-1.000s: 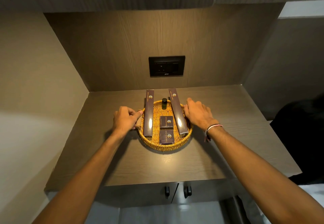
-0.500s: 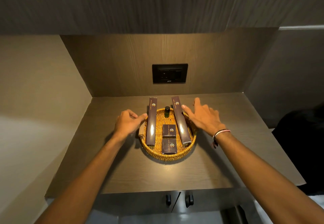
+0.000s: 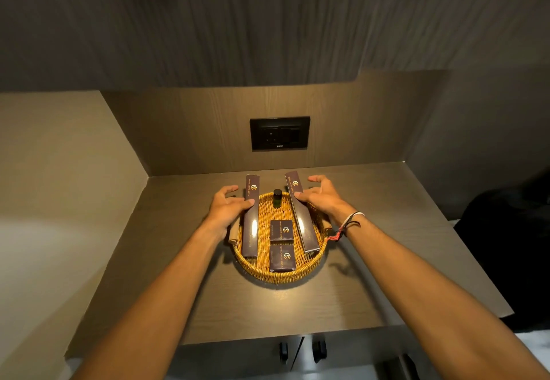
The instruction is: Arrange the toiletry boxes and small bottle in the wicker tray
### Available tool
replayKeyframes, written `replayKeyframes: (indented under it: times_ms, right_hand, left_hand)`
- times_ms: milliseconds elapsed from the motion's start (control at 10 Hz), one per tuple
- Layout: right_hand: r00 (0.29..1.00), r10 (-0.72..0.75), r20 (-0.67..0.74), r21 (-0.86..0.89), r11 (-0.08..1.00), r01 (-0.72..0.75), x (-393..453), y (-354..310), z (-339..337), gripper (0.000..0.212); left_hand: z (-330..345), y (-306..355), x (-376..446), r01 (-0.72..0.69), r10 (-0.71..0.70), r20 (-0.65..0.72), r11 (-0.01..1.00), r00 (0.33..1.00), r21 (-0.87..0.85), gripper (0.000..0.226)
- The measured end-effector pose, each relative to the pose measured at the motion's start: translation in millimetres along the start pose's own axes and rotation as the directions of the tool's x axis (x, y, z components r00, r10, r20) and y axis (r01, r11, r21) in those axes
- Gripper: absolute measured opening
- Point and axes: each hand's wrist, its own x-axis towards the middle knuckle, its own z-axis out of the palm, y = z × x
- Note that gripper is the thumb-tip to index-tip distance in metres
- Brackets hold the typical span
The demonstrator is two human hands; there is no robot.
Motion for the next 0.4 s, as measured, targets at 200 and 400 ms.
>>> replayKeyframes:
  times_ms: [200,400]
  right_hand:
    - [0.999,-0.008,-0.037,-0.035,0.999,0.007,-1.4,-0.2,-2.4,0.067]
    - [0.952,-0.25,-0.178,-0.336,0.925,0.18,-19.8,-7.2,-6.9,0.078]
  left_hand:
    - [-2.6,1.6,-3.4,-0.034,0.033,-0.025,0.999,0.999,-0.013,0.072]
    - [-6.4,7.1,-27.7,-0.162,0.187,-0.112,0.966,0.976,0.204,0.081]
